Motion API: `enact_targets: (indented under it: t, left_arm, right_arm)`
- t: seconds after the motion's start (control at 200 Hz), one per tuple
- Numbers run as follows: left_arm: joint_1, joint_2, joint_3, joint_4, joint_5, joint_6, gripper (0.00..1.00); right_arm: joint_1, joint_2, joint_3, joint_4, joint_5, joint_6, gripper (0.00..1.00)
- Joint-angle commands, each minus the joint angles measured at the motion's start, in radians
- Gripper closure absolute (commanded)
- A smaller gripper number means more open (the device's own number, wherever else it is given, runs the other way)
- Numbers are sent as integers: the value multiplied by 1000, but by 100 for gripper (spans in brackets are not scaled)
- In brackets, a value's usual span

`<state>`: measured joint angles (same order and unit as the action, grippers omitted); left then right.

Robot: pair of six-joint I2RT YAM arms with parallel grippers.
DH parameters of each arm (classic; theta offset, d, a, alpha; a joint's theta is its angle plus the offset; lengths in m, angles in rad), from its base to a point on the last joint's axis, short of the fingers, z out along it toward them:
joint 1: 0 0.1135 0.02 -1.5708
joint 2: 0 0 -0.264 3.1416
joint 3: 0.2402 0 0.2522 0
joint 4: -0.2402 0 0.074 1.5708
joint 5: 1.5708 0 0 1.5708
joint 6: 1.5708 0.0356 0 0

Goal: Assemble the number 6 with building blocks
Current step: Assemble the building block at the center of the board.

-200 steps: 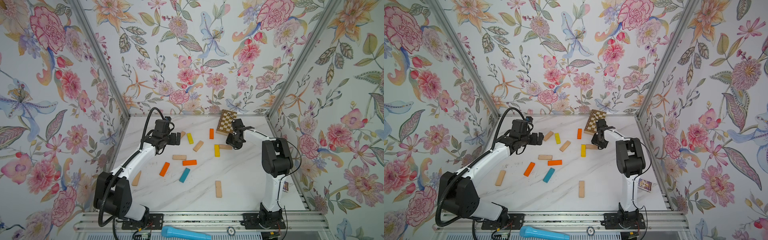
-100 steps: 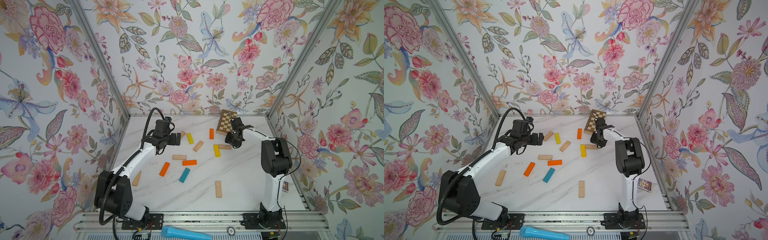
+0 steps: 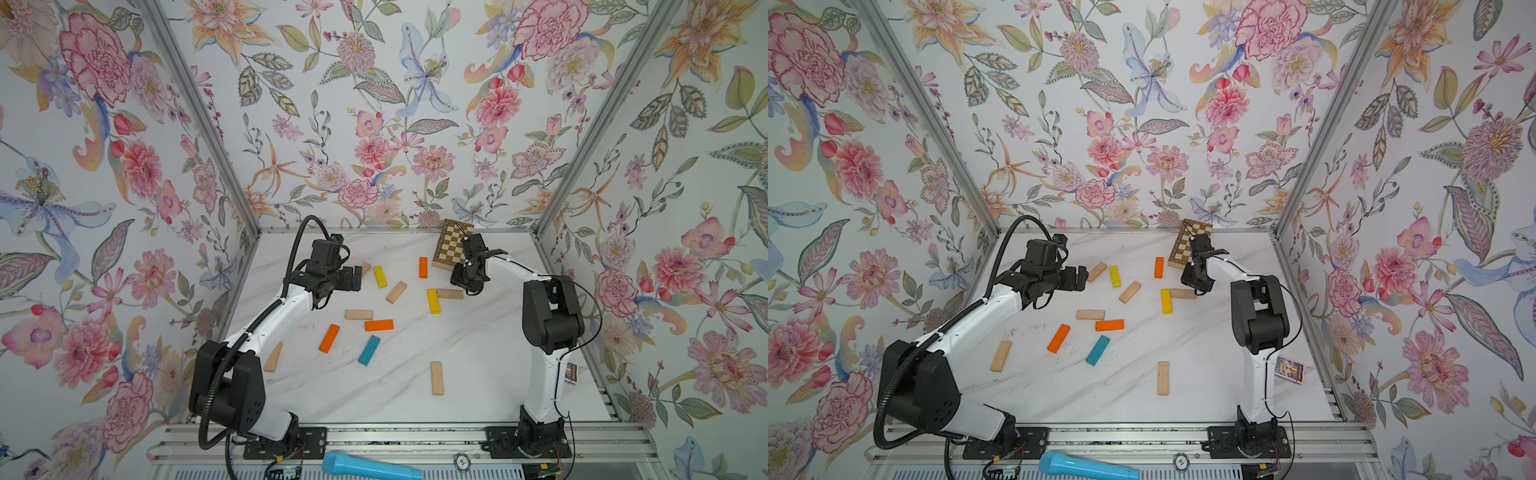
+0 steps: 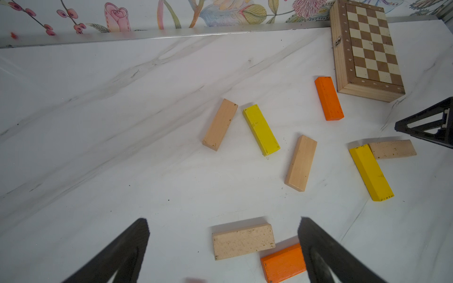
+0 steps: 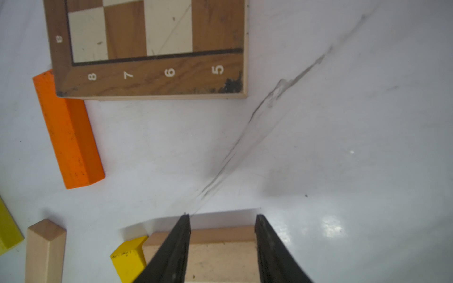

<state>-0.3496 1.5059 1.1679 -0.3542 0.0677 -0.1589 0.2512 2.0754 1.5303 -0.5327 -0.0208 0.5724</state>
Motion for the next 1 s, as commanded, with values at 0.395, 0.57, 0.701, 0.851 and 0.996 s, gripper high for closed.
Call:
enact_targets:
  t: [0.395, 0.57, 0.701, 0.851, 0.996]
  left_arm:
    - [-272, 372, 320, -42, 68, -208, 71]
    - [-285, 535, 416, 27, 172, -316, 100]
    - [-289, 613, 450, 71, 236, -378, 100]
    - [-290, 683, 477, 90, 282, -418, 100]
    - [-292, 718, 478, 123, 306, -438, 100]
  right_arm:
    - [-104, -307, -425, 363, -256, 0, 58]
    - [-157, -326, -520, 497, -339, 37, 64]
    - [-173, -317, -545, 530, -357, 42, 70]
    - [-176, -297, -570, 566, -373, 41, 81]
    - [-178, -280, -574, 571, -370, 29, 89]
